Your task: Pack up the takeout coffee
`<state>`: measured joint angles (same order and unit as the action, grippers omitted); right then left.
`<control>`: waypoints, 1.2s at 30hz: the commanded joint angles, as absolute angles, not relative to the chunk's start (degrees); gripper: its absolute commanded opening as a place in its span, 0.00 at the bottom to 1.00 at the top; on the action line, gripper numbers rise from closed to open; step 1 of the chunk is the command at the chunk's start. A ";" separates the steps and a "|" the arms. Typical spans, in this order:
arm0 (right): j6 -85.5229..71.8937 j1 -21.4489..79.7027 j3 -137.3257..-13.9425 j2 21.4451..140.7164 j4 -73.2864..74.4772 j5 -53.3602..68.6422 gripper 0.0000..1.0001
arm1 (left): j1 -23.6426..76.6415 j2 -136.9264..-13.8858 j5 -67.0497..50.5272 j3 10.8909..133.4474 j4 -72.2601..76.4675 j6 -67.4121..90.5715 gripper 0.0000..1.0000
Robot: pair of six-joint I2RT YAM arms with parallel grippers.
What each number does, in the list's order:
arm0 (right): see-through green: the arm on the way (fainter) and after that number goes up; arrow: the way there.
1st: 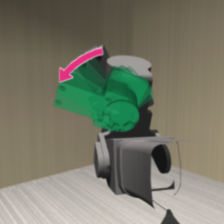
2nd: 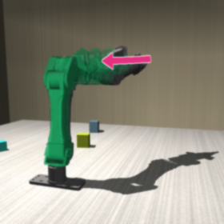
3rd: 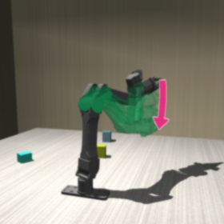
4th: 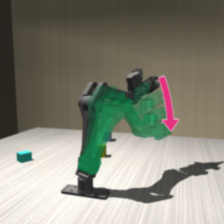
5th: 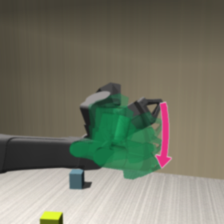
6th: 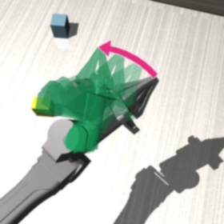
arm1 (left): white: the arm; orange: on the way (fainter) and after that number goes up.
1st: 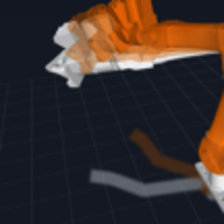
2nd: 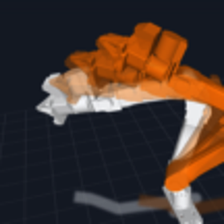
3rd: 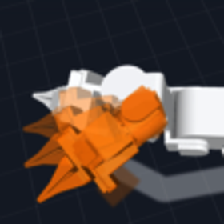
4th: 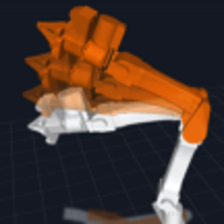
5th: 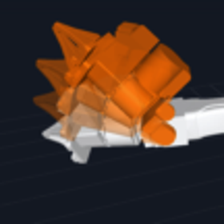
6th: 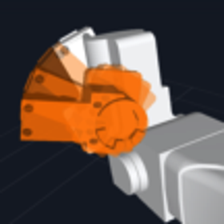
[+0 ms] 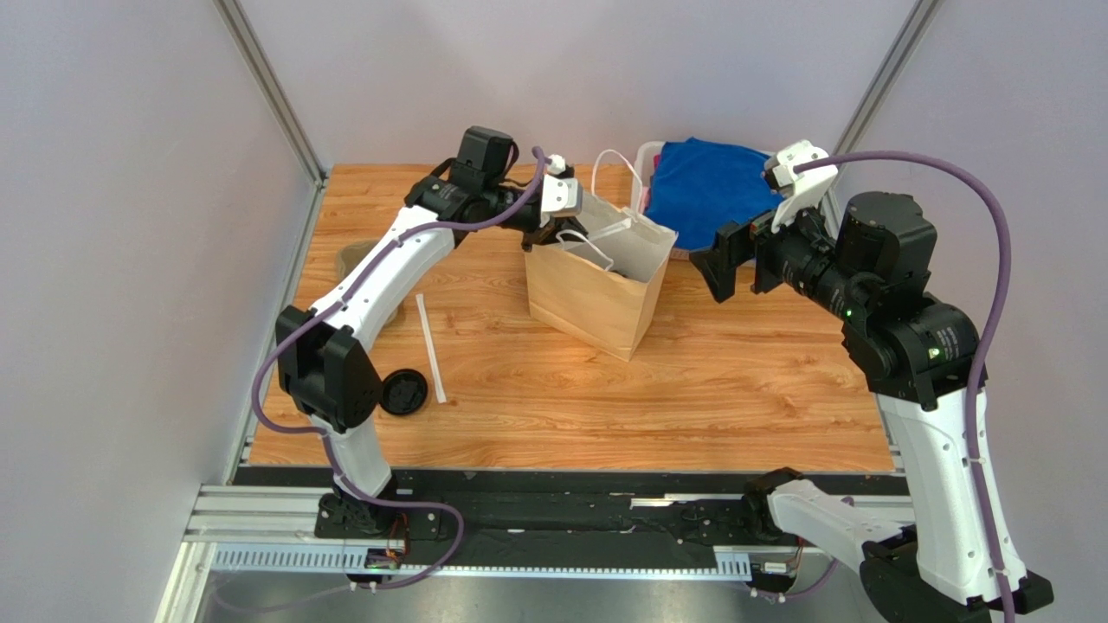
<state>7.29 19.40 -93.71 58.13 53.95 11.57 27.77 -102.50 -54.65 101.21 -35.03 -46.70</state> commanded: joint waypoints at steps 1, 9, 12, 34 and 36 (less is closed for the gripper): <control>7.12 19.16 -95.18 57.92 52.91 10.63 1.00 | 27.86 -101.69 -54.15 104.85 -37.26 -52.91 0.15; 7.12 19.16 -95.89 58.45 53.00 10.55 1.00 | 26.46 -101.34 -53.79 112.23 -40.08 -51.86 0.45; 7.21 19.16 -95.98 58.36 52.82 10.46 1.00 | 25.75 -100.29 -53.88 113.29 -39.55 -49.75 0.48; 2.38 18.81 -82.46 54.50 52.12 8.79 1.00 | 16.70 -78.07 -25.76 112.79 -69.08 -14.95 0.97; 1.15 17.32 -77.27 49.33 51.24 9.49 1.00 | 16.61 -72.53 -24.35 100.94 -69.35 -12.75 0.98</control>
<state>4.38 19.18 -82.96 56.38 53.63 9.43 17.06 -77.47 -29.10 113.95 -64.45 -19.11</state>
